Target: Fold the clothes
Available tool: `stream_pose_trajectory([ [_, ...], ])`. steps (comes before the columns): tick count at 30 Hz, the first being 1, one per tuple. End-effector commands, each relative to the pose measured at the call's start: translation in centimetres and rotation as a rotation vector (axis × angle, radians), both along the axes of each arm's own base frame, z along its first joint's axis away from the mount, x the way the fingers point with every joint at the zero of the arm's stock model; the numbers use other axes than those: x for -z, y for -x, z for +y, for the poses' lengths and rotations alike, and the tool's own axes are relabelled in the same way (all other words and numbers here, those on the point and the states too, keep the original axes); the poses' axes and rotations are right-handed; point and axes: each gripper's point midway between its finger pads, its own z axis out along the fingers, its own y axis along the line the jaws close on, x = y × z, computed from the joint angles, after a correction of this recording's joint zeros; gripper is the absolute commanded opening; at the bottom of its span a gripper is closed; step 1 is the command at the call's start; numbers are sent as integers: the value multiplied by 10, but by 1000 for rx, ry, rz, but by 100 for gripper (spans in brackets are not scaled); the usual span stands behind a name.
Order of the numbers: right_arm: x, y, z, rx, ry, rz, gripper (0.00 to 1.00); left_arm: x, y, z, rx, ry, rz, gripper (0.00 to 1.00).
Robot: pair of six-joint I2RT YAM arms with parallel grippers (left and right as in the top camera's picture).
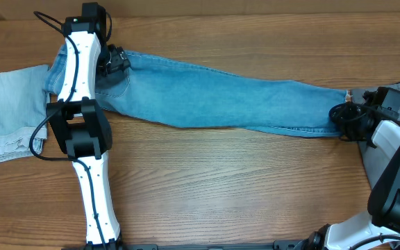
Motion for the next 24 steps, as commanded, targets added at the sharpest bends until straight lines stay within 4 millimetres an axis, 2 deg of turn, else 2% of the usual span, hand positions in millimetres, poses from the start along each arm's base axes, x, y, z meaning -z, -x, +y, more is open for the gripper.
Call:
stream_pose_trajectory([
  [1, 0, -4, 7, -23, -37, -31, 36, 0, 0, 0, 15, -5, 2, 99],
  [7, -7, -14, 6, -40, -27, -83, 26, 0, 0, 1, 14, -9, 2, 100],
  [10, -13, -20, 10, -61, -49, -123, 11, 0, 0, 1, 14, -9, 2, 100],
  [13, -14, -22, 9, -108, -8, -138, 5, 0, -1, 1, 15, -10, -1, 100],
  [15, -10, -19, 0, -111, 58, -113, 5, 0, -2, 1, 15, -10, -5, 100],
  [16, -5, -14, -7, -87, 90, -80, 20, 0, -1, 1, 15, -10, -4, 100],
  [17, -3, -11, -10, -75, 106, -61, 41, 0, -1, 1, 15, -11, -5, 100],
  [18, 0, -6, -14, -61, 124, -30, 49, 0, -1, 1, 15, -12, -5, 100],
  [20, 6, 3, -17, -44, 139, 21, 79, 0, -2, 1, 14, -12, -5, 100],
  [24, 7, 14, -13, -42, 116, 78, 90, 0, -1, 1, 23, -13, -3, 100],
])
